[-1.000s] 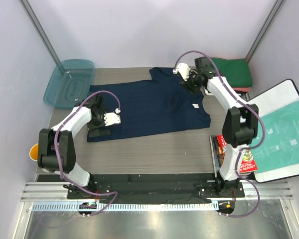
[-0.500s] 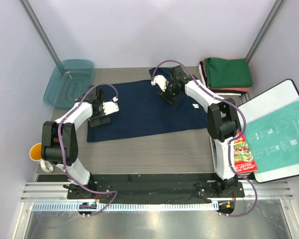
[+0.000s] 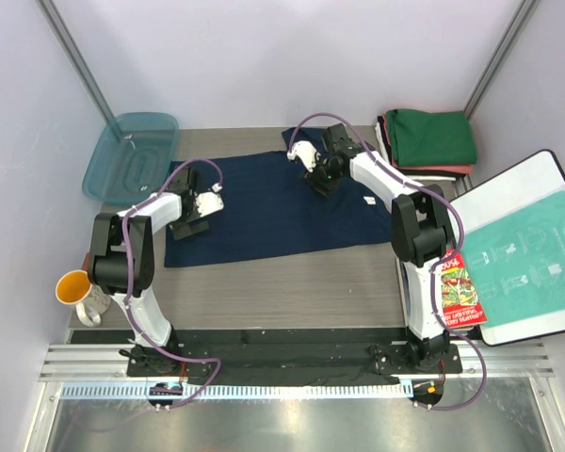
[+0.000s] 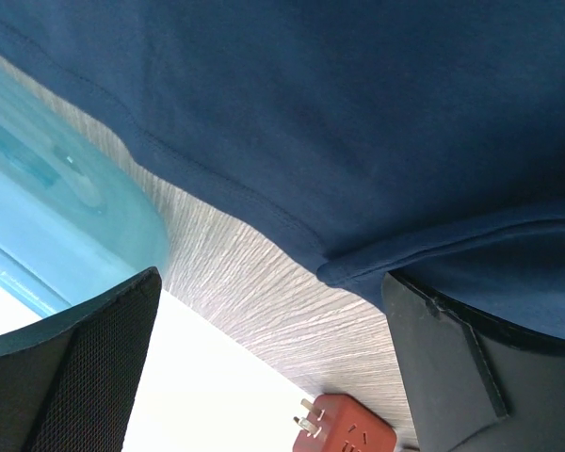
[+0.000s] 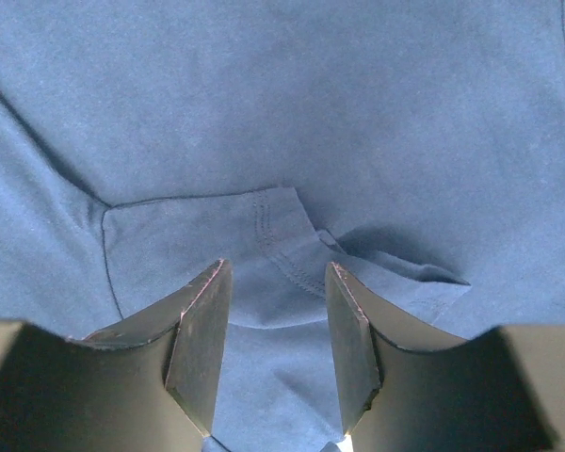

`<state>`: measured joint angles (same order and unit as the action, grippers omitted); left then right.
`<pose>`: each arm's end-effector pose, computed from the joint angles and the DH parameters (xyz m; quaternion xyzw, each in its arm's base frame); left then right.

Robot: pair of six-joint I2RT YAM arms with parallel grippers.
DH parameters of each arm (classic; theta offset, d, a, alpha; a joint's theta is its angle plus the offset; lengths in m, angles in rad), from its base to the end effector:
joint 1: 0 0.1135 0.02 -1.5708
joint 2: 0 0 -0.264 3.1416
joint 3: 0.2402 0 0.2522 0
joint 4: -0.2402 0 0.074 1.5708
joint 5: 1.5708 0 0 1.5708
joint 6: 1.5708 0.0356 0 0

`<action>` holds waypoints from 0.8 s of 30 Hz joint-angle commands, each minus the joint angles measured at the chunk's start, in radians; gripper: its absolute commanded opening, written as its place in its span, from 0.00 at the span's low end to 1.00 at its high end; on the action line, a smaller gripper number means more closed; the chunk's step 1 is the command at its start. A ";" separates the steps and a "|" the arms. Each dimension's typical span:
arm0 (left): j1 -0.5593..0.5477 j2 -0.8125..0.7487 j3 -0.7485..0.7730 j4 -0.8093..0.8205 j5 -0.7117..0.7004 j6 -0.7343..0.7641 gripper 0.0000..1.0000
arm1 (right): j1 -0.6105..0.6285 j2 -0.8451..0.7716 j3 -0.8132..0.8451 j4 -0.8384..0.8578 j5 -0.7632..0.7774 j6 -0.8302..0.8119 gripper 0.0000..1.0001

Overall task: Fold and stack the t-shirts
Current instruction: Fold the tshirt

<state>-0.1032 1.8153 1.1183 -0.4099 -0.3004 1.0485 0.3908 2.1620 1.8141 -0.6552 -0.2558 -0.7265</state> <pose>0.3578 -0.0265 0.1618 0.4952 0.8258 0.2331 0.1361 0.4369 0.1897 0.2142 -0.5350 0.7885 0.0743 0.2943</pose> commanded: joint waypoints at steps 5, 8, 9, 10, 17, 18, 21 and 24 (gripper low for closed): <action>0.005 0.007 0.031 0.063 -0.037 -0.035 1.00 | 0.008 0.007 0.019 0.048 0.020 0.007 0.49; 0.003 0.010 0.029 0.062 -0.037 -0.039 1.00 | 0.008 0.012 0.019 0.048 0.026 0.012 0.48; 0.003 0.009 0.029 0.062 -0.036 -0.038 1.00 | 0.008 0.015 0.019 0.051 0.026 0.013 0.48; 0.005 0.009 0.028 0.062 -0.034 -0.038 1.00 | 0.008 0.018 0.019 0.052 0.024 0.015 0.47; 0.003 0.010 0.023 0.059 -0.029 -0.044 1.00 | 0.008 0.070 0.051 0.048 0.001 0.022 0.39; 0.002 0.010 0.023 0.057 -0.029 -0.047 1.00 | 0.008 0.078 0.062 0.045 0.000 0.024 0.38; 0.002 0.004 0.015 0.059 -0.031 -0.045 1.00 | 0.008 0.102 0.079 0.039 -0.013 0.029 0.36; 0.002 0.004 0.012 0.057 -0.028 -0.039 1.00 | 0.014 0.116 0.088 0.037 -0.017 0.024 0.28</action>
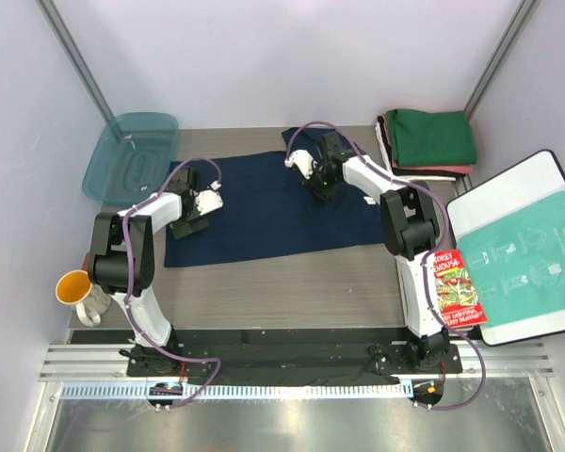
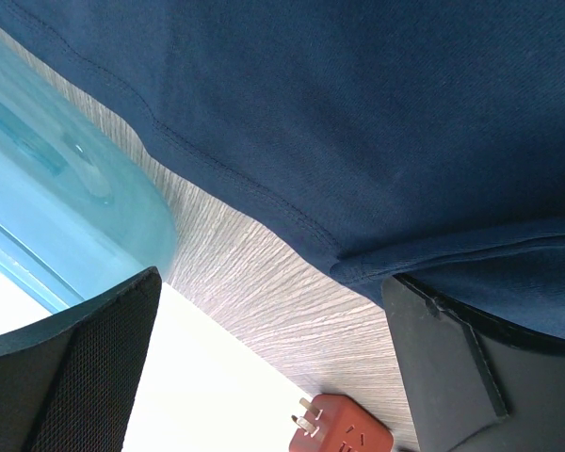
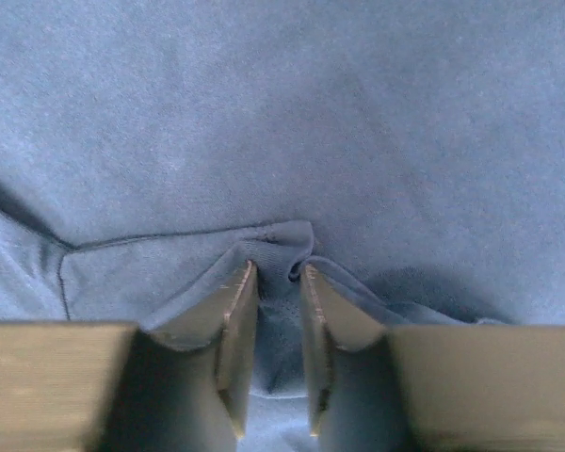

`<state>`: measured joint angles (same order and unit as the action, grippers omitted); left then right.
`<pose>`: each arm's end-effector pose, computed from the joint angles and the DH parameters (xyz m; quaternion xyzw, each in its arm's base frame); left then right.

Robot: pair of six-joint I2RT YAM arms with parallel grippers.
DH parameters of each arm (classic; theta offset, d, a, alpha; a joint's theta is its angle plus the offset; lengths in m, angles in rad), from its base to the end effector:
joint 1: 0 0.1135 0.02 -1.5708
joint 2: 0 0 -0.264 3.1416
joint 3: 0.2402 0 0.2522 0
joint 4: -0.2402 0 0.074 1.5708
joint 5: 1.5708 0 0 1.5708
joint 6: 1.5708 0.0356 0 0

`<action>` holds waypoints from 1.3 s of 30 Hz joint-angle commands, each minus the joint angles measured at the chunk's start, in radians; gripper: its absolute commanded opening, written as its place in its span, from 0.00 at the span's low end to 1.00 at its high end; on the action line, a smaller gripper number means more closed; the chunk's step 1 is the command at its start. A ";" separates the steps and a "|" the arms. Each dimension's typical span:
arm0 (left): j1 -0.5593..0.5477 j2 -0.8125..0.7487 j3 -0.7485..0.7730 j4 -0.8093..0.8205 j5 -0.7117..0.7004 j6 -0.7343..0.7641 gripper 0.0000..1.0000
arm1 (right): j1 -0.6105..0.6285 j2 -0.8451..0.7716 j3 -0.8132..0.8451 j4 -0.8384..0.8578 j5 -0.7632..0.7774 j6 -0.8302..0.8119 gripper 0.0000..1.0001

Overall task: Fold and stack the t-shirts
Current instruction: Fold the tshirt

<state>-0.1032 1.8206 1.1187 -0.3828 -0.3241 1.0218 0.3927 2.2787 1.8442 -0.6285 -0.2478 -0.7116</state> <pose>0.3606 -0.0260 0.1617 0.4780 0.8310 0.2457 0.1435 0.4511 0.1963 0.1706 -0.5302 0.8015 0.0785 0.2651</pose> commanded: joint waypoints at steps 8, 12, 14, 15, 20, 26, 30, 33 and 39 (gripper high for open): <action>0.002 0.009 0.021 0.030 -0.001 -0.019 1.00 | 0.028 -0.011 0.053 0.041 0.033 -0.025 0.03; 0.000 0.017 0.026 0.028 -0.001 -0.020 1.00 | 0.032 -0.044 0.027 0.072 0.030 -0.041 0.01; -0.003 0.020 0.027 0.028 -0.001 -0.022 1.00 | 0.038 -0.056 0.015 0.082 0.030 -0.058 0.01; -0.003 0.022 0.030 0.030 0.000 -0.022 1.00 | 0.041 -0.070 0.000 0.096 0.030 -0.064 0.02; -0.006 0.026 0.038 0.030 0.002 -0.023 1.00 | 0.060 -0.097 -0.039 0.144 0.033 -0.081 0.01; -0.006 0.028 0.038 0.030 0.003 -0.026 1.00 | 0.075 -0.107 -0.077 0.228 0.108 -0.066 0.01; -0.007 0.028 0.036 0.030 0.005 -0.028 1.00 | 0.081 -0.128 -0.112 0.305 0.174 -0.051 0.22; -0.009 0.026 0.033 0.030 0.007 -0.031 1.00 | 0.086 -0.163 -0.146 0.384 0.206 -0.028 0.27; -0.012 0.032 0.033 0.030 0.007 -0.035 1.00 | 0.094 -0.189 -0.125 0.418 0.199 0.006 0.27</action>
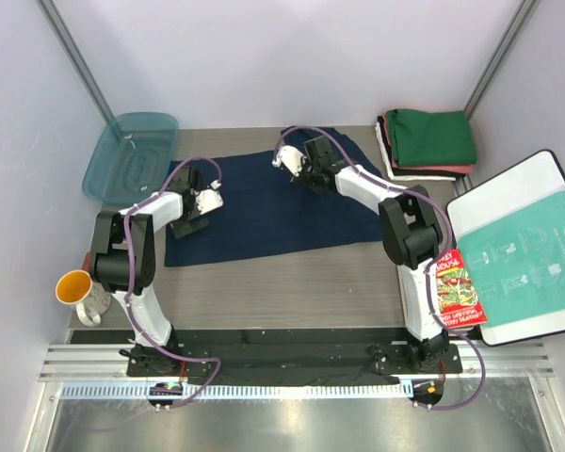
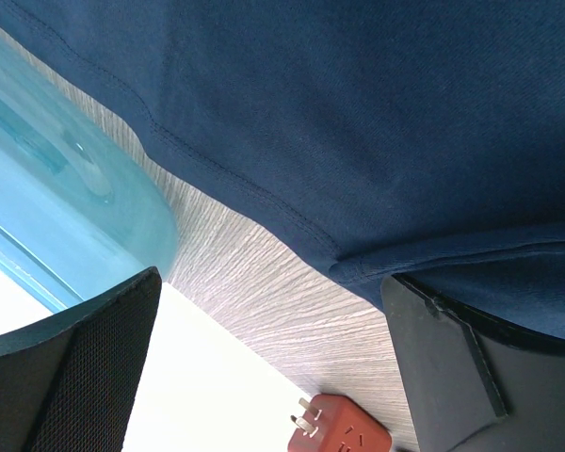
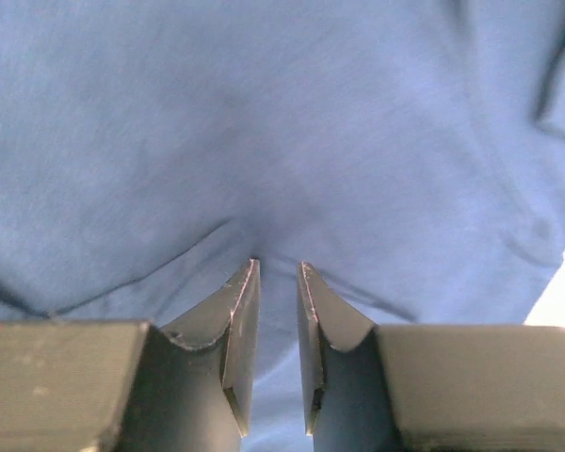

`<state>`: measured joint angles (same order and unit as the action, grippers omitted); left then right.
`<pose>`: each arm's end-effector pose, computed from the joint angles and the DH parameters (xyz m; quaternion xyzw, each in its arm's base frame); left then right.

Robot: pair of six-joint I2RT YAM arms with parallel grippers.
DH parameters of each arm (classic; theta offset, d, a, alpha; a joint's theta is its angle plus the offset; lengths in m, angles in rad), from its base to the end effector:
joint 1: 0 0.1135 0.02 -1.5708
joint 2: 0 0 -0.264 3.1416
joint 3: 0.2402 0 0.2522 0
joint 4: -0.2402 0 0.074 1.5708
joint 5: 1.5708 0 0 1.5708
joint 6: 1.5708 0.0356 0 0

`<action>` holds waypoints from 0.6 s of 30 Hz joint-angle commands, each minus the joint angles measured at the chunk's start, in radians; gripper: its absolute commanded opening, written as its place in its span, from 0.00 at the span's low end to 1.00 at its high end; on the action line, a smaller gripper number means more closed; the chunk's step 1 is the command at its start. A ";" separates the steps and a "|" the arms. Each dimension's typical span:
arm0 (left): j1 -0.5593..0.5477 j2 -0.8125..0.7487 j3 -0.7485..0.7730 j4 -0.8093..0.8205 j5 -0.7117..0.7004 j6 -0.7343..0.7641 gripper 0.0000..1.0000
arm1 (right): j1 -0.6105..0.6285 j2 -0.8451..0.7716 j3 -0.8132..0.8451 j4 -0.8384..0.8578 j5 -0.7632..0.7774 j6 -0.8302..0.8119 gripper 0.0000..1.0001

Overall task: Fold and stack the t-shirts
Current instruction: Fold the tshirt

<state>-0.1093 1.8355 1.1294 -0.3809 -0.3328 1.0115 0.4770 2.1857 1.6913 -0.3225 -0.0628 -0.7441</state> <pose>0.3636 -0.0282 0.1597 0.4753 0.8321 0.2477 0.1425 0.4355 0.2276 0.1859 -0.5423 0.7548 -0.0201 0.3685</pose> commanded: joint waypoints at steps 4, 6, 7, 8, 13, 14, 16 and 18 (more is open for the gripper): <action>-0.012 0.016 0.021 0.027 0.017 -0.033 1.00 | 0.020 -0.096 0.031 0.111 0.008 0.038 0.26; -0.012 0.016 0.018 0.028 0.017 -0.030 1.00 | 0.022 -0.095 0.025 0.106 -0.003 0.035 0.22; -0.012 0.016 0.018 0.027 0.015 -0.031 1.00 | 0.022 -0.093 0.027 0.090 -0.021 0.037 0.19; -0.012 0.016 0.018 0.027 0.015 -0.030 1.00 | 0.022 -0.093 0.028 0.079 -0.031 0.037 0.17; -0.012 0.018 0.017 0.027 0.014 -0.025 1.00 | 0.026 -0.086 0.057 -0.064 -0.160 0.031 0.06; -0.012 0.018 0.017 0.028 0.015 -0.025 1.00 | 0.031 -0.081 0.054 -0.072 -0.166 0.026 0.06; -0.012 0.019 0.018 0.027 0.017 -0.027 1.00 | 0.034 -0.076 0.048 -0.087 -0.170 0.023 0.06; -0.012 0.022 0.020 0.027 0.018 -0.028 1.00 | 0.034 -0.064 0.047 -0.095 -0.181 0.023 0.09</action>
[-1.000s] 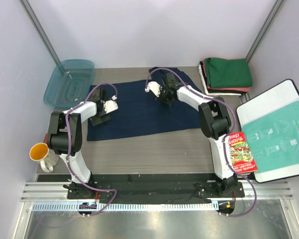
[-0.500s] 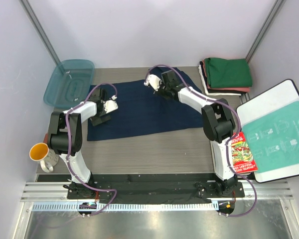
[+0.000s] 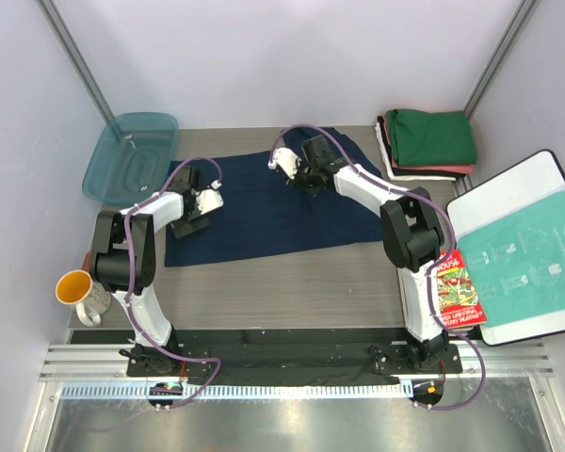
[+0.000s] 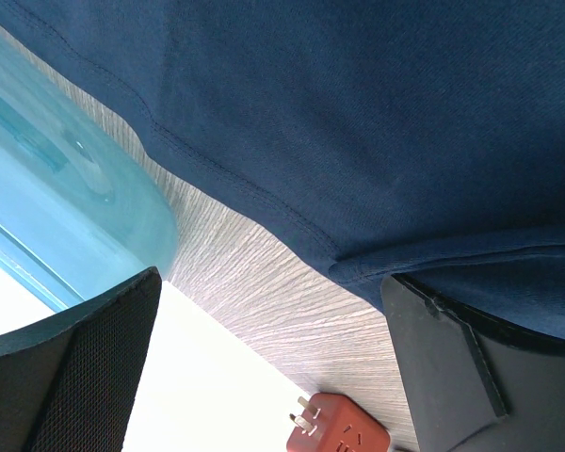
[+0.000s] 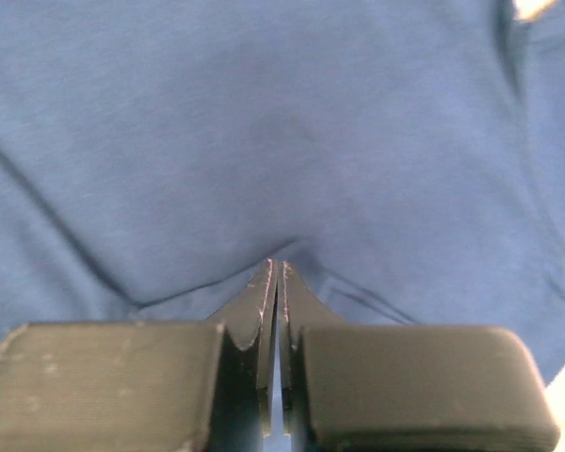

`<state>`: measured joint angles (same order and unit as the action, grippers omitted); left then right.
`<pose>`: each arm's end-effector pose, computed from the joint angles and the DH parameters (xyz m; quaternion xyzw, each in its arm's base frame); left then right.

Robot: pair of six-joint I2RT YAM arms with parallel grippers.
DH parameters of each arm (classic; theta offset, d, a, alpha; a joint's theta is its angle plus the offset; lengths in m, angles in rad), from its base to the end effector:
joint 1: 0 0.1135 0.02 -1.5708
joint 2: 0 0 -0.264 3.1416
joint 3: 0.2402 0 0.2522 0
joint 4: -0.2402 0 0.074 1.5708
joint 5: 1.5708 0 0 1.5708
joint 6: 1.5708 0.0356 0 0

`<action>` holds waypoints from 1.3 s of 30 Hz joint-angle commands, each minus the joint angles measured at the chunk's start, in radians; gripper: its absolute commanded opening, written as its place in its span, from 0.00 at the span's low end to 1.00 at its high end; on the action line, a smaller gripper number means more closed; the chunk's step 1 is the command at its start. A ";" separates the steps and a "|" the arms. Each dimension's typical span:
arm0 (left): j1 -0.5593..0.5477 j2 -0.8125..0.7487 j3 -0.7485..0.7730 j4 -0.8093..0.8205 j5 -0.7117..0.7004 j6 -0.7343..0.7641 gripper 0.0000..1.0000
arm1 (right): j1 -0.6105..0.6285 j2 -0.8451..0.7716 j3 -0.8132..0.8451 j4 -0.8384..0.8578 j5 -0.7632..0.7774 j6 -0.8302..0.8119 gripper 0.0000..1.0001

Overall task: Fold and stack the t-shirts
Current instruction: Fold the tshirt

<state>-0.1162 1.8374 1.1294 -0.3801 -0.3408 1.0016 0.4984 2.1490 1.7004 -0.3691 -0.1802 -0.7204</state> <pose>0.3635 -0.0305 0.1592 0.4731 0.8328 0.2497 0.1423 0.4235 0.2377 0.2029 -0.5572 0.7405 0.0426 0.3732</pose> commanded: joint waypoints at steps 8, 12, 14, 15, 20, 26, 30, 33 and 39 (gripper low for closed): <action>-0.008 0.017 0.012 0.027 0.025 -0.020 1.00 | 0.012 0.020 0.068 -0.063 -0.047 -0.010 0.23; -0.008 0.019 0.009 0.027 0.026 -0.024 1.00 | 0.012 0.051 0.071 -0.065 -0.028 -0.030 0.26; -0.008 0.020 0.009 0.027 0.029 -0.024 1.00 | 0.012 0.066 0.071 -0.068 -0.028 -0.040 0.26; -0.008 0.020 0.010 0.026 0.028 -0.026 1.00 | 0.012 0.071 0.073 -0.068 -0.027 -0.042 0.26; -0.008 0.022 0.009 0.027 0.028 -0.024 1.00 | 0.009 0.104 0.091 -0.067 -0.001 -0.059 0.26; -0.008 0.026 0.007 0.029 0.028 -0.024 1.00 | 0.006 0.115 0.104 -0.071 0.002 -0.059 0.13; -0.008 0.036 0.013 0.030 0.028 -0.023 1.00 | 0.006 0.098 0.104 -0.071 -0.005 -0.056 0.01; -0.008 0.043 0.021 0.030 0.028 -0.023 1.00 | 0.006 0.089 0.104 -0.071 -0.008 -0.060 0.01; -0.008 0.056 0.036 0.030 0.029 -0.023 1.00 | 0.008 0.071 0.108 -0.073 -0.002 -0.079 0.01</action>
<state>-0.1204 1.8572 1.1469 -0.3775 -0.3557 1.0012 0.5041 2.2581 1.7638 -0.4461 -0.1848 -0.7815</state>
